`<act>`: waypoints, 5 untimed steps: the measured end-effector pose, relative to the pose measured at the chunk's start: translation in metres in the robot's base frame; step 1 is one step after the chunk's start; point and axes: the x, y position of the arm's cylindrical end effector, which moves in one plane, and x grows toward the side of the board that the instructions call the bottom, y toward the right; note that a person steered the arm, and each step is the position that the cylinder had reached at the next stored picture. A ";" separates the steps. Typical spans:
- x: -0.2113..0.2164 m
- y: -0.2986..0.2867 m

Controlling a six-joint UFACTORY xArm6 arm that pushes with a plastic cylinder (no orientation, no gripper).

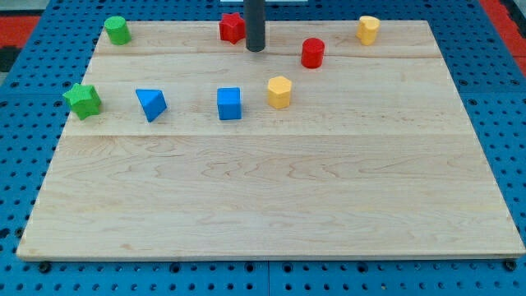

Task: Point your arm to the bottom of the green circle

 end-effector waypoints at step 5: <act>0.020 0.007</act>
